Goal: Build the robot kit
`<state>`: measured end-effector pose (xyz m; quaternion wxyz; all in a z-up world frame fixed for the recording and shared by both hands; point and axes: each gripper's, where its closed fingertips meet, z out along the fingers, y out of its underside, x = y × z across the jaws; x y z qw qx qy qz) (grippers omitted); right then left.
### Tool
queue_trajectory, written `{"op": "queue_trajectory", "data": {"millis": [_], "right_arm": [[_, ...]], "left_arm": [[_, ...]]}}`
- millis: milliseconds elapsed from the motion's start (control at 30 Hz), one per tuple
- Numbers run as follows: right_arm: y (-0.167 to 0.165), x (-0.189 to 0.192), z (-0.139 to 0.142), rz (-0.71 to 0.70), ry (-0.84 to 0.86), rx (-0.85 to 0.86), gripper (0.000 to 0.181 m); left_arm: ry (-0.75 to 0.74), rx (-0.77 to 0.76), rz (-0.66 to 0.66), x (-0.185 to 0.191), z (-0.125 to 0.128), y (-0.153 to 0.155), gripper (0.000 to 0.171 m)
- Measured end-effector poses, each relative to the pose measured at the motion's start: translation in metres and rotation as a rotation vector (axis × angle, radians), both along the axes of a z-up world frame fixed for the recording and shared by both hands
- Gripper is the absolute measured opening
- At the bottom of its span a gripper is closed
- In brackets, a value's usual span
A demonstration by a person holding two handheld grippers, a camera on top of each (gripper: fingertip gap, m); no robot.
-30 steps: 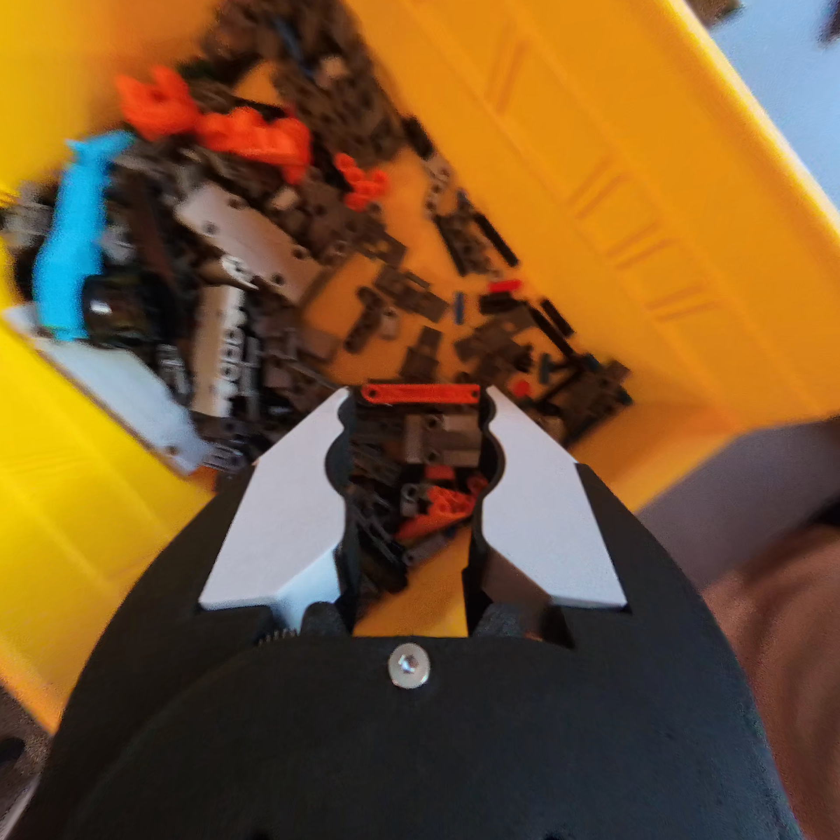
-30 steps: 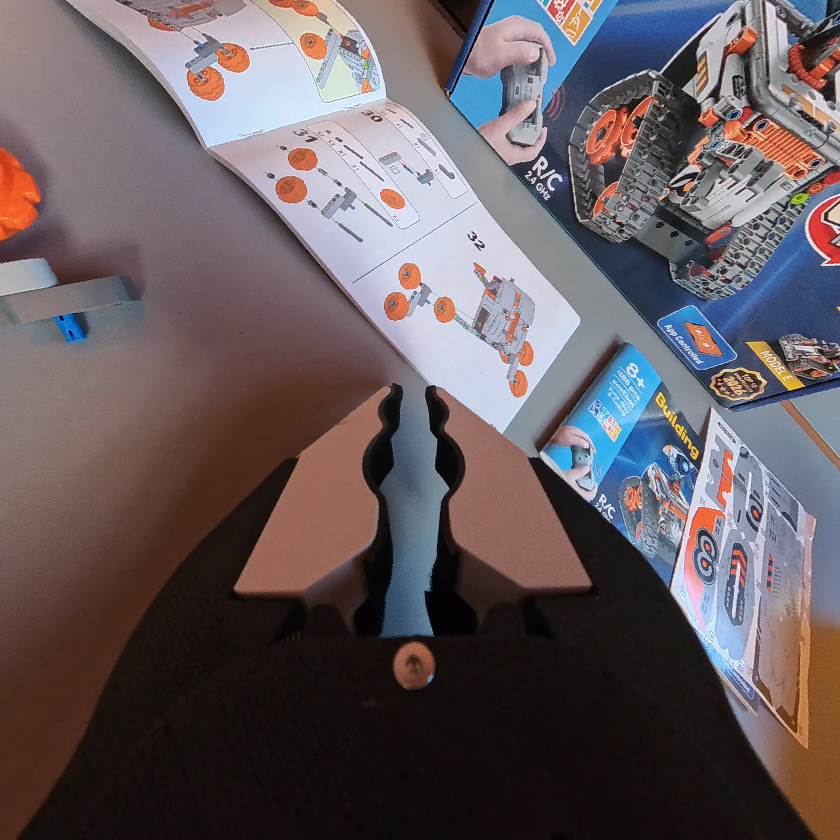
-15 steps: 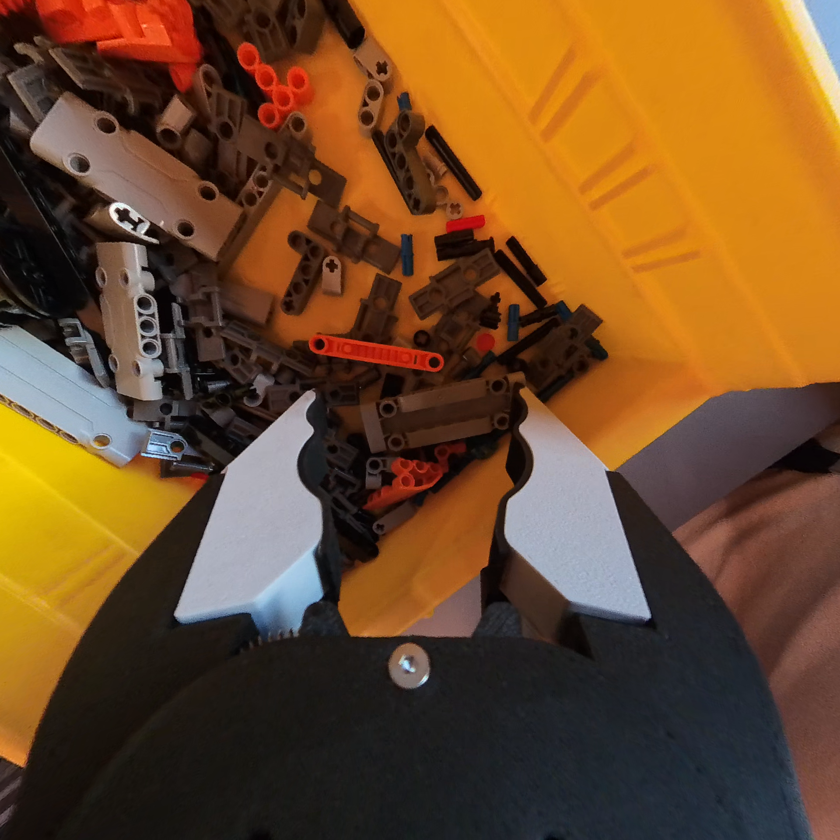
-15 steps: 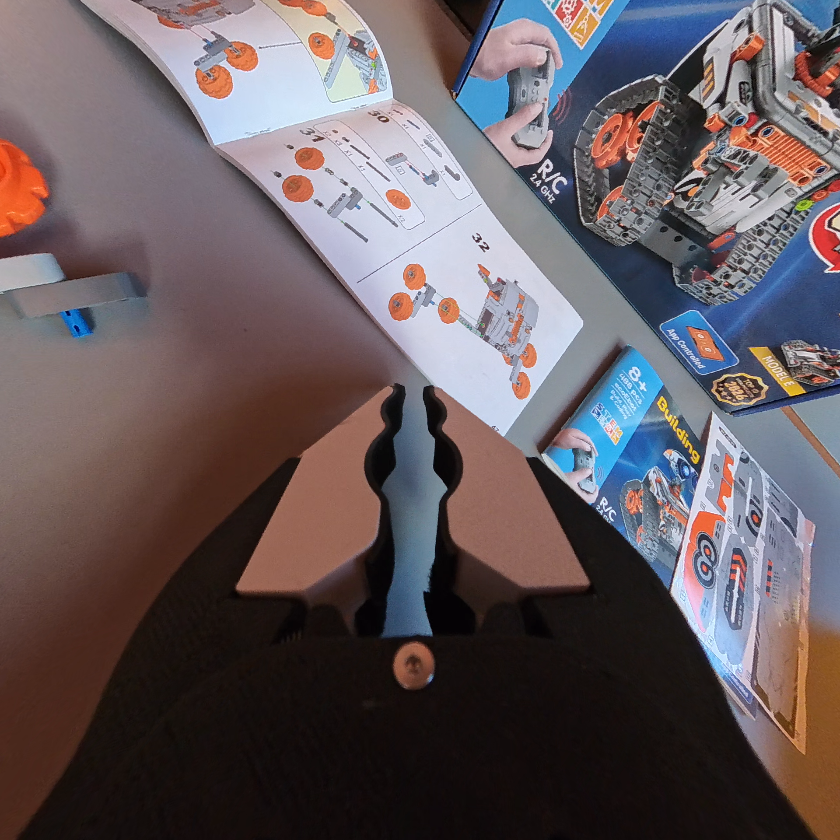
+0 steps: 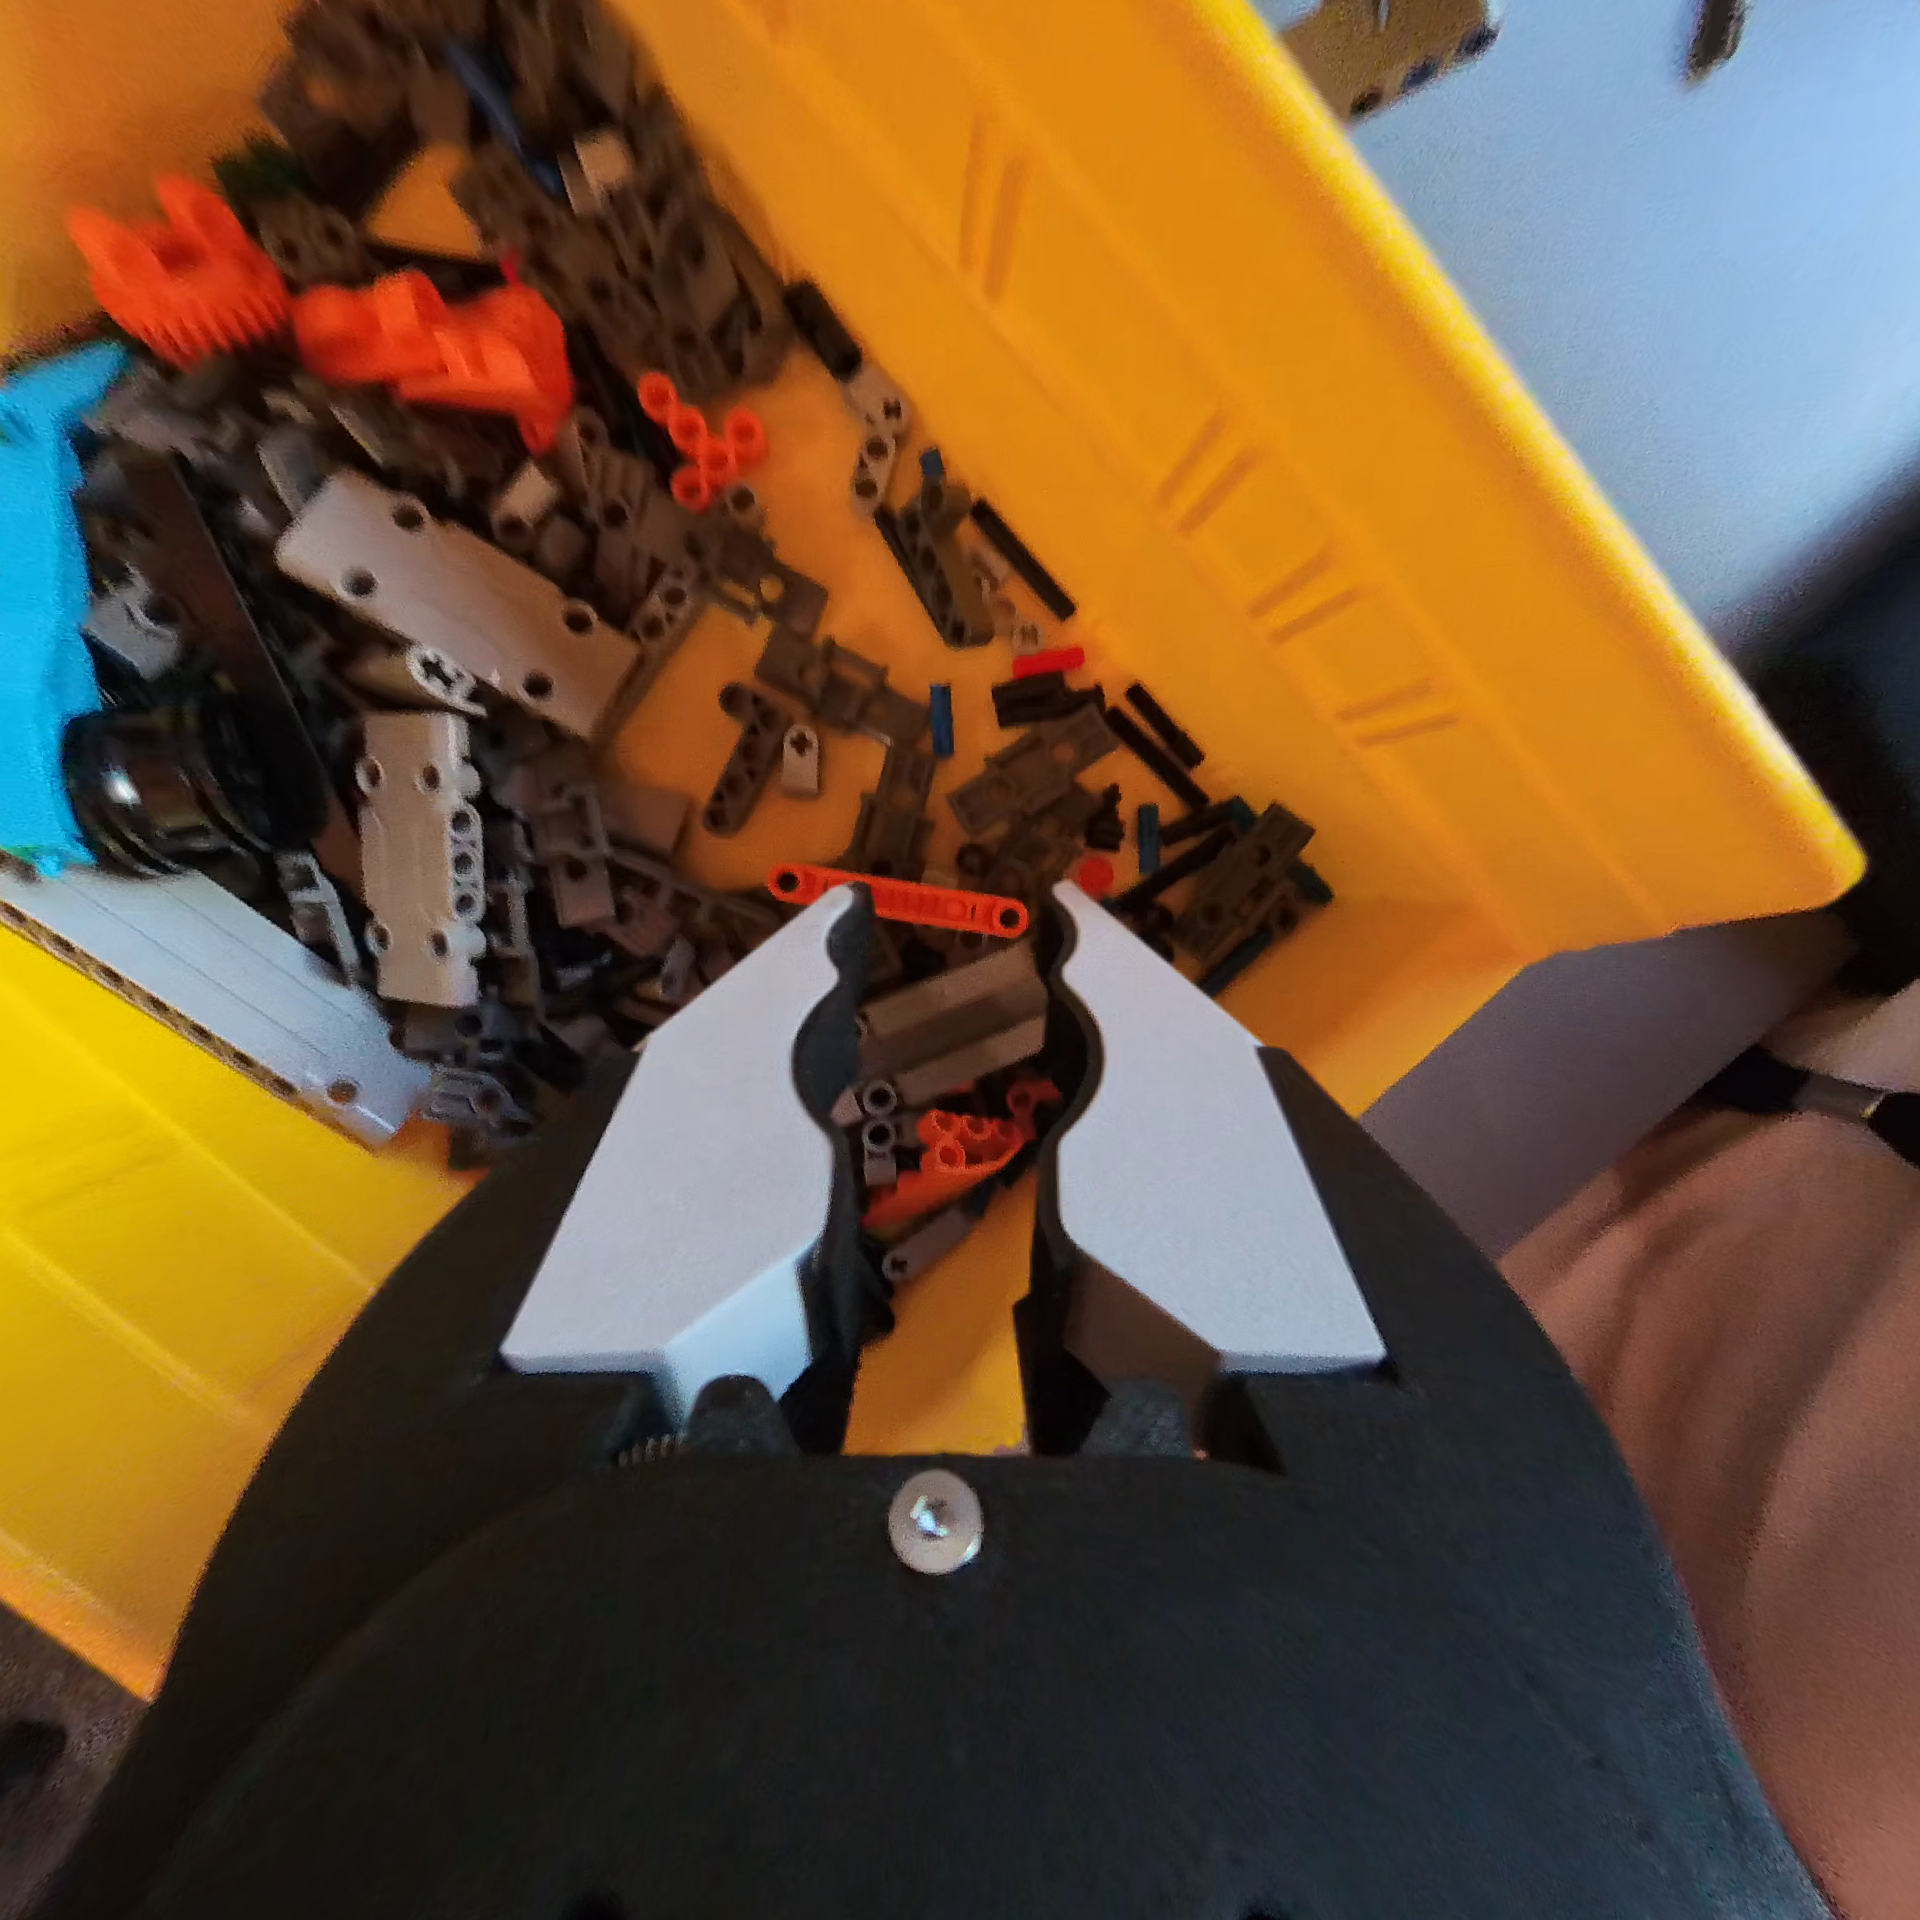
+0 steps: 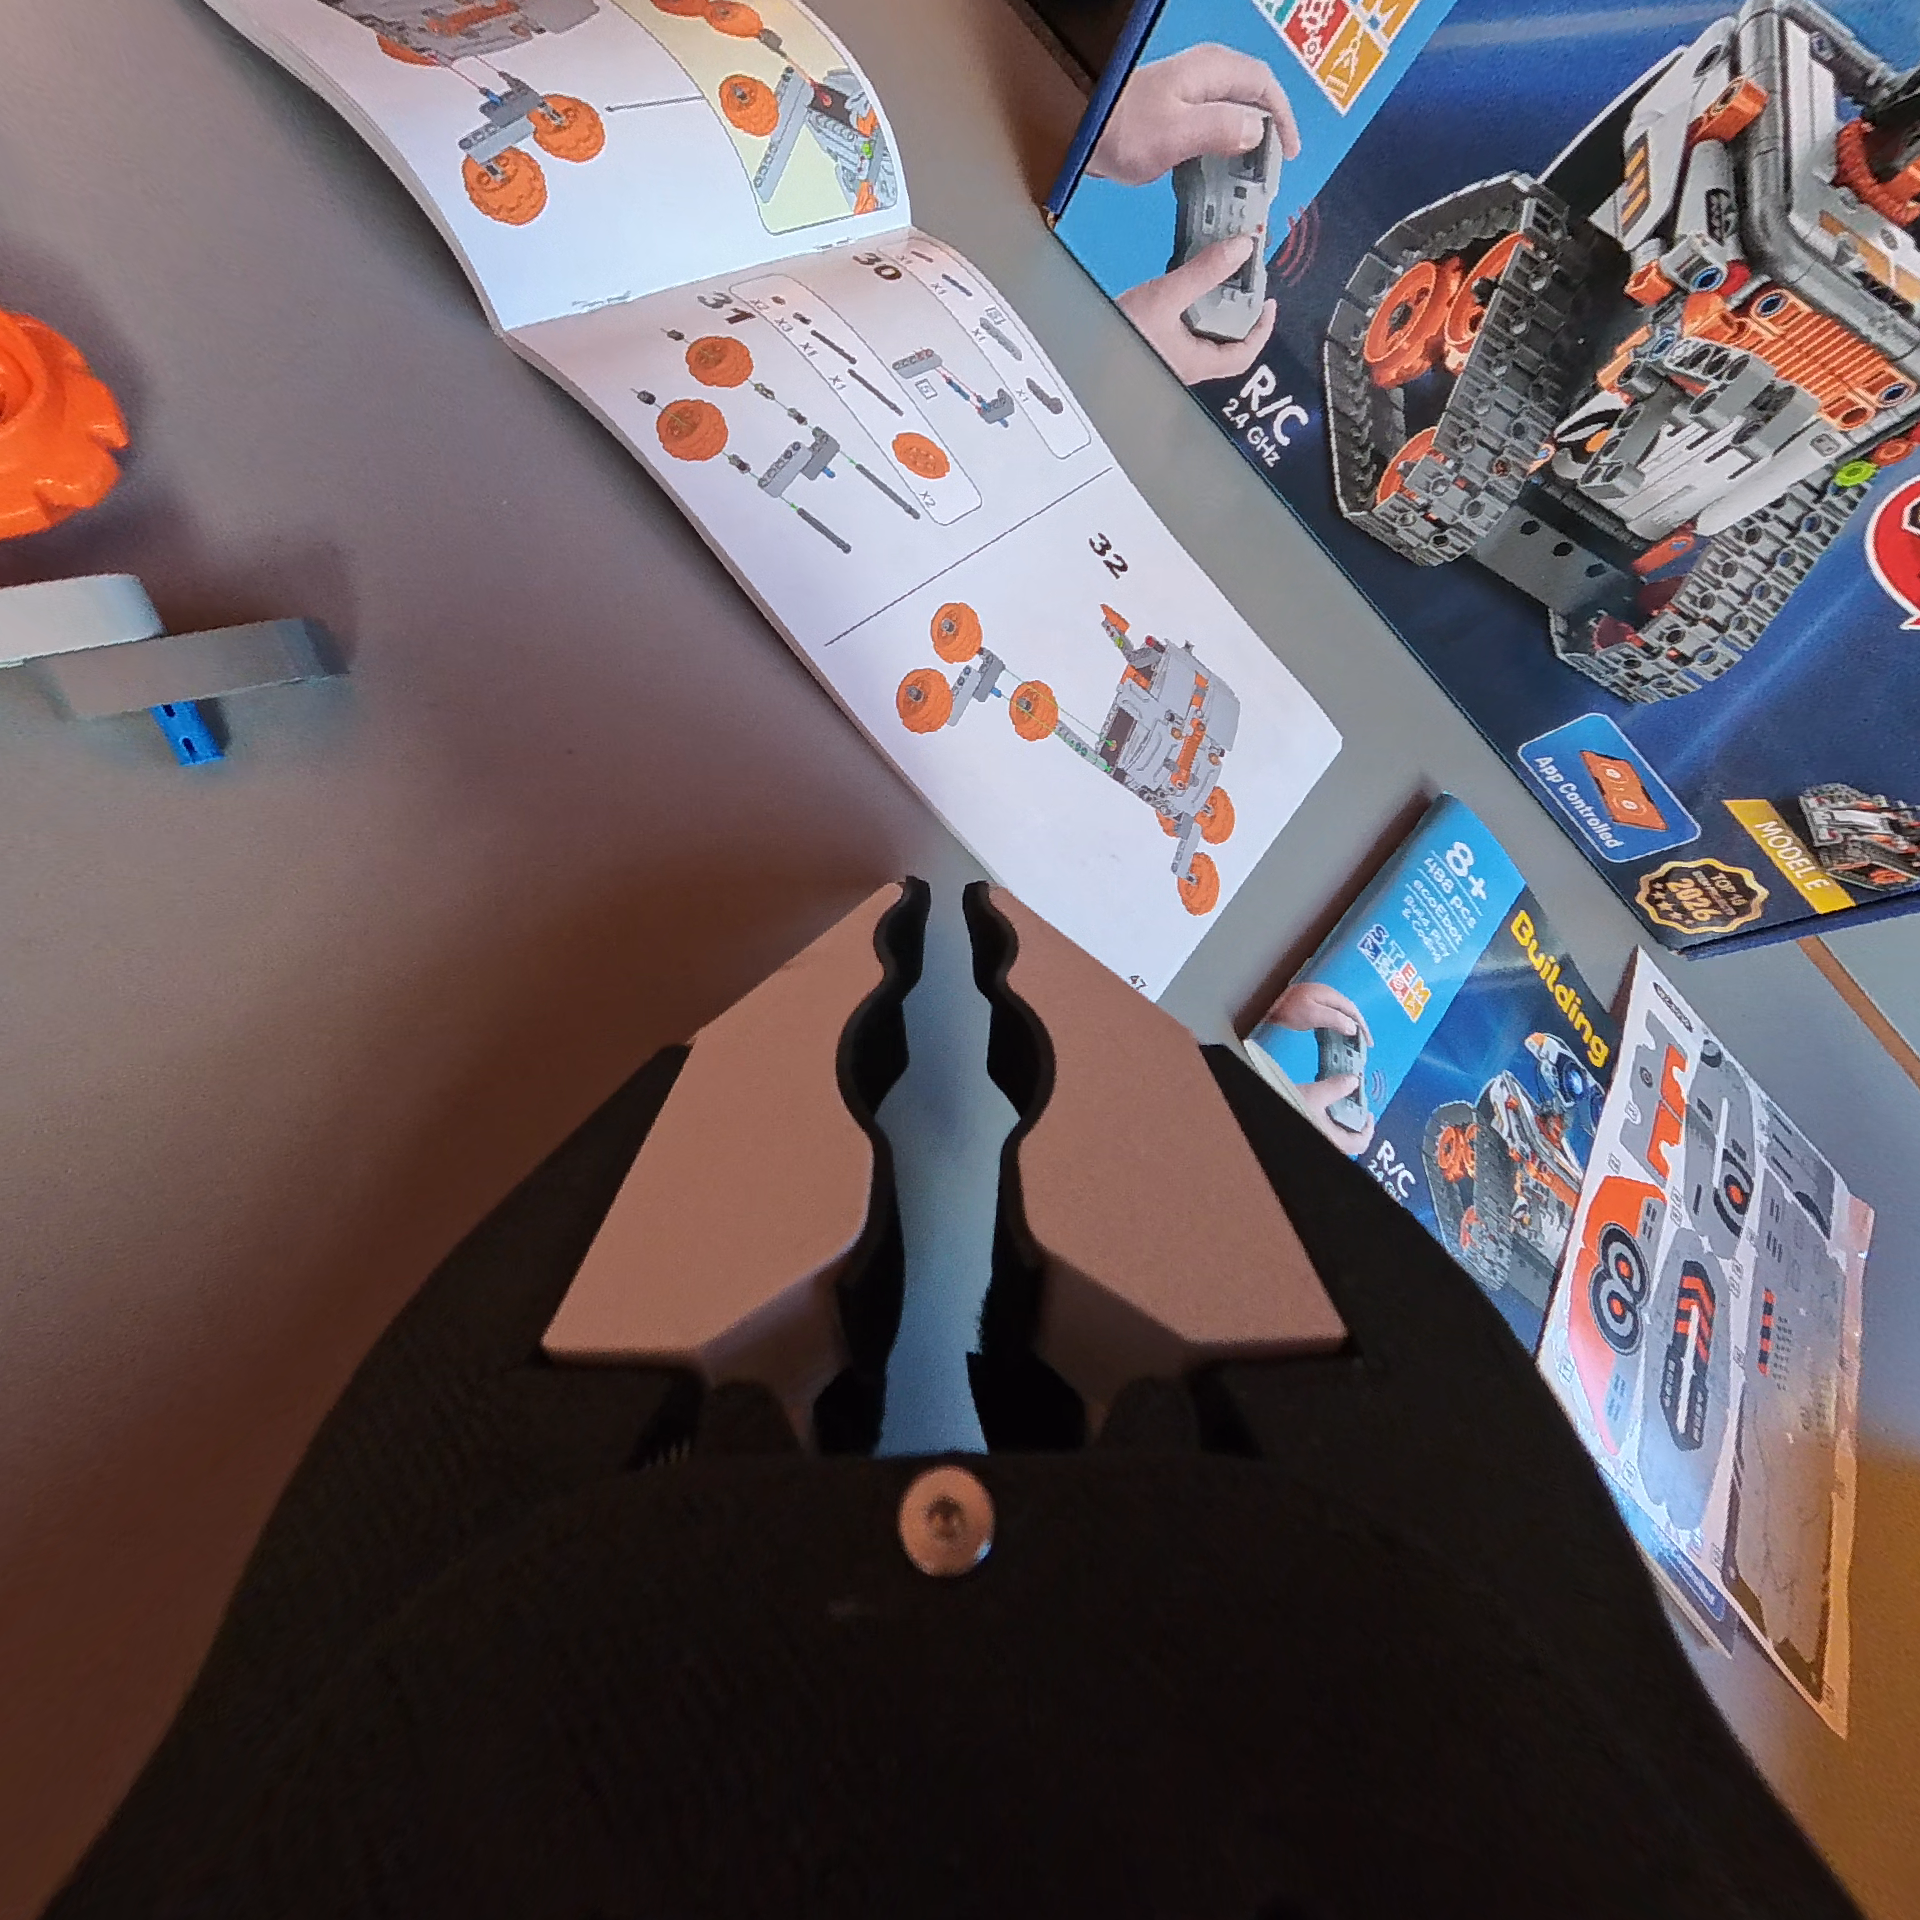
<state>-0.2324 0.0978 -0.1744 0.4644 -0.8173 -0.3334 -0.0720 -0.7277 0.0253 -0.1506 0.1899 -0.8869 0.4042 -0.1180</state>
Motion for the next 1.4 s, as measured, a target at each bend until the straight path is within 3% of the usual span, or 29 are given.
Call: {"op": "queue_trajectory", "data": {"millis": [200,867,1233,1400], "right_arm": [[-0.001,-0.001,0.000,0.007,-0.004,-0.002,0.008],[-0.017,-0.018,0.001,0.056,-0.095,-0.080,0.013],[-0.021,-0.014,0.004,0.053,-0.127,-0.072,0.012],[-0.022,-0.015,-0.003,0.062,-0.133,-0.095,0.010]], "left_arm": [[0.081,0.023,-0.078,0.003,-0.012,0.005,0.018],[0.175,0.067,-0.049,0.003,-0.022,0.014,0.030],[0.252,0.137,-0.249,-0.010,-0.026,0.006,0.031],[0.255,0.159,-0.356,-0.007,-0.025,0.004,0.022]]}}
